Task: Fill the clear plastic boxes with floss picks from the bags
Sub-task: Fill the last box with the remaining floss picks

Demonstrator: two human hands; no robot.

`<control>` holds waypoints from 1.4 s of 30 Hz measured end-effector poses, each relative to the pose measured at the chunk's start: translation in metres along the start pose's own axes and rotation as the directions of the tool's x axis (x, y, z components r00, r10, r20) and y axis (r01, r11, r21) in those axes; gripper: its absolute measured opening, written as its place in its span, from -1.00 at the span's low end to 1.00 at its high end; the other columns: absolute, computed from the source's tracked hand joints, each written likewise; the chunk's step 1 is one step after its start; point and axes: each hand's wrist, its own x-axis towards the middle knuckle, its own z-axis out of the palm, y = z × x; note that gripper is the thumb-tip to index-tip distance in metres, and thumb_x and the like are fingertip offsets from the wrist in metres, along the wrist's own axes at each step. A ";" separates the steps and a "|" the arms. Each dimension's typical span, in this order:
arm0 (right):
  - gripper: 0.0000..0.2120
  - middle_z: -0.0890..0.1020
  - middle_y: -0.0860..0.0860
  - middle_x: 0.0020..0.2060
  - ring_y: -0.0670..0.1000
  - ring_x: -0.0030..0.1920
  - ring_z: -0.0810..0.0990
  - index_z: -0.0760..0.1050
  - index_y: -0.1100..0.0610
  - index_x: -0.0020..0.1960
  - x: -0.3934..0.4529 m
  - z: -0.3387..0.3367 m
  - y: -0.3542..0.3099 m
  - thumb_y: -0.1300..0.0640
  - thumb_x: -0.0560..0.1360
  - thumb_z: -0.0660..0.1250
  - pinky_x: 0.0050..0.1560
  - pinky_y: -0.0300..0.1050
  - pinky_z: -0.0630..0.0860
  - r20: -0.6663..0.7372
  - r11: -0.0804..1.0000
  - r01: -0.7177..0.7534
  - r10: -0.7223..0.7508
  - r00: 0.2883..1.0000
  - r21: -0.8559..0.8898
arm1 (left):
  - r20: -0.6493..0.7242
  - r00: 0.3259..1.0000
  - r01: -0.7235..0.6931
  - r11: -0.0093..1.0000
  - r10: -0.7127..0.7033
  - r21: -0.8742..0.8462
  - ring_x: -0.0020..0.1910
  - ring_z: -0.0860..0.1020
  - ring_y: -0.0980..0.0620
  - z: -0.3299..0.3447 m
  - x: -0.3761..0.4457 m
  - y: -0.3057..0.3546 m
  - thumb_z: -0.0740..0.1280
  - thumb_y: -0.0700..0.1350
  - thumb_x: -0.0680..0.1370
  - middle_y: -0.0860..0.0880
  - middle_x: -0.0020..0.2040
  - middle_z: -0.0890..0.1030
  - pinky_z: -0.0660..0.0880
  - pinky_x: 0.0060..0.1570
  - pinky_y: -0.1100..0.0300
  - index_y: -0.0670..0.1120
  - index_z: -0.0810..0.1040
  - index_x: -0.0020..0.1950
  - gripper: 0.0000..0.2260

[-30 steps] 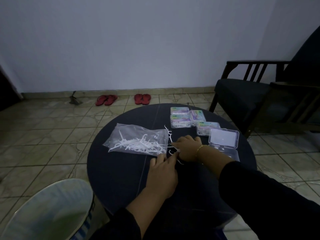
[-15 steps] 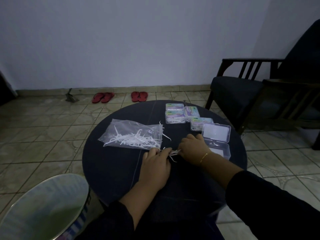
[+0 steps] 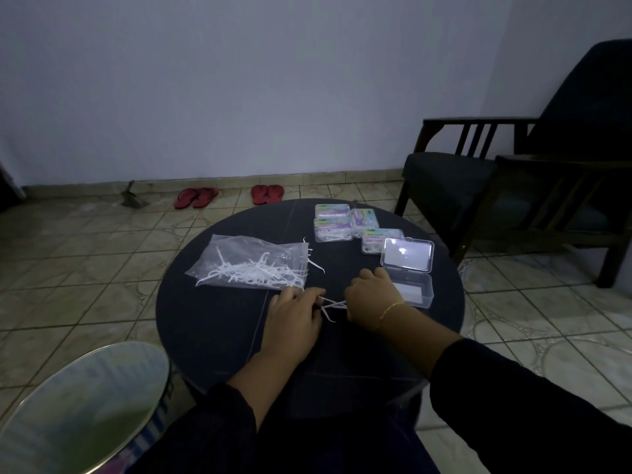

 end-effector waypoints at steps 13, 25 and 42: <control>-0.68 0.54 0.07 0.16 0.11 0.24 0.41 0.48 0.11 0.18 -0.012 0.002 0.007 -0.06 0.55 0.22 0.24 0.00 0.27 0.078 0.996 -0.036 0.029 0.997 0.086 | 0.094 0.984 -0.161 0.980 0.150 0.118 0.10 0.39 0.04 -0.002 0.006 0.003 0.33 0.01 0.55 0.10 -0.02 0.61 0.16 0.08 0.24 0.09 0.56 0.26 -0.71; -0.69 0.56 0.07 0.13 0.09 0.19 0.46 0.51 0.11 0.15 -0.023 0.007 0.019 -0.06 0.54 0.23 0.20 -0.04 0.32 0.044 0.997 0.083 -0.083 0.996 -0.005 | 0.502 0.837 -0.452 0.793 0.219 0.408 0.13 0.46 0.03 -0.030 0.040 0.015 0.22 0.09 0.59 0.12 0.10 0.62 0.25 0.16 0.10 0.12 0.62 0.13 -0.77; -0.74 0.56 0.06 -0.12 0.06 0.01 0.50 0.55 0.09 -0.04 -0.019 0.005 0.101 -0.06 0.55 0.18 0.08 -0.04 0.39 -0.063 0.969 -0.193 0.205 0.977 0.156 | 0.668 0.744 -0.390 0.824 0.019 0.411 -0.12 0.59 -0.01 -0.027 0.068 0.034 0.35 -0.01 0.38 -0.01 -0.13 0.66 0.45 -0.13 0.17 -0.04 0.64 -0.09 -0.82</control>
